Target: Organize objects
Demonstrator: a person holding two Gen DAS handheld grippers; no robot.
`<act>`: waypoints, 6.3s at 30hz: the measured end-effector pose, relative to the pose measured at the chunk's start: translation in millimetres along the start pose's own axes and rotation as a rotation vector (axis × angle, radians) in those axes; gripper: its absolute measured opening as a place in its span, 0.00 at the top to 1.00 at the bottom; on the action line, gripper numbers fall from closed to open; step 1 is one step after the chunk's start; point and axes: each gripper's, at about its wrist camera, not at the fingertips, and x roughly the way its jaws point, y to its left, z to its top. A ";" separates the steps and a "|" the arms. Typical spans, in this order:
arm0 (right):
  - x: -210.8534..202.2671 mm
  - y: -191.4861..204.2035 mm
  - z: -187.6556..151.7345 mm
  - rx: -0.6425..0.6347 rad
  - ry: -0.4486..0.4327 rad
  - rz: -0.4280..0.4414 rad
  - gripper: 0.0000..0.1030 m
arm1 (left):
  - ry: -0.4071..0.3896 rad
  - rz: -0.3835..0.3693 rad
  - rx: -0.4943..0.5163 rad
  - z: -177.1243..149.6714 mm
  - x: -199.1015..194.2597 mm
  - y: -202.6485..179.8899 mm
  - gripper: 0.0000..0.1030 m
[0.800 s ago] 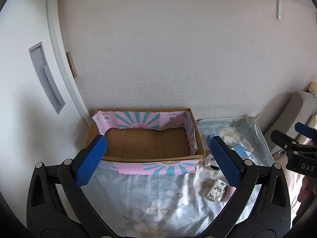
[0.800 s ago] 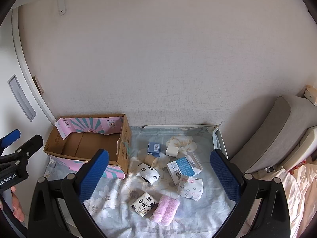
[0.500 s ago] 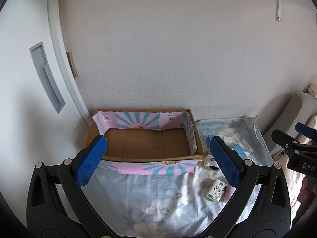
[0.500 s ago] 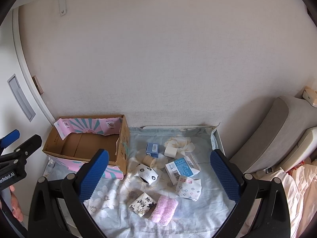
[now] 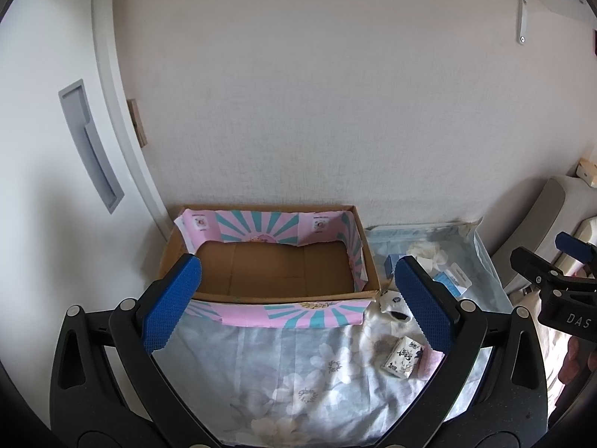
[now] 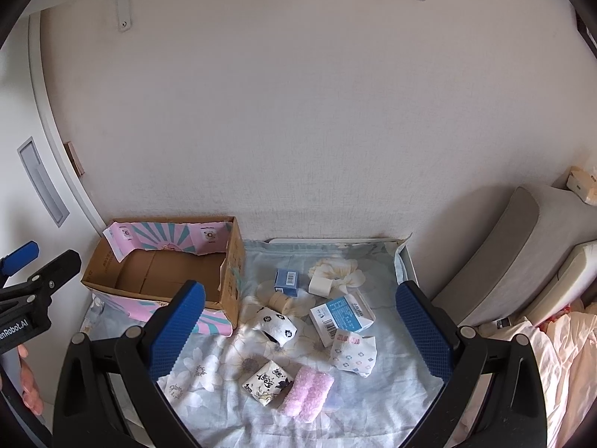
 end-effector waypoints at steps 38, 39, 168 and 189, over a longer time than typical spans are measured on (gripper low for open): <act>-11.1 -2.5 1.1 0.028 -0.024 0.008 0.01 | 0.041 -0.037 -0.026 -4.2 0.9 6.6 0.00; -11.3 -2.2 1.4 0.025 -0.024 0.006 0.01 | 0.041 -0.037 -0.026 -3.9 1.2 6.4 0.00; 162.5 102.3 69.6 -0.204 0.216 0.316 0.45 | 0.267 -0.015 -0.094 38.2 174.2 111.7 0.63; 239.6 170.6 21.6 -0.164 0.425 0.295 0.45 | 0.421 -0.058 -0.039 -20.4 232.5 158.4 0.63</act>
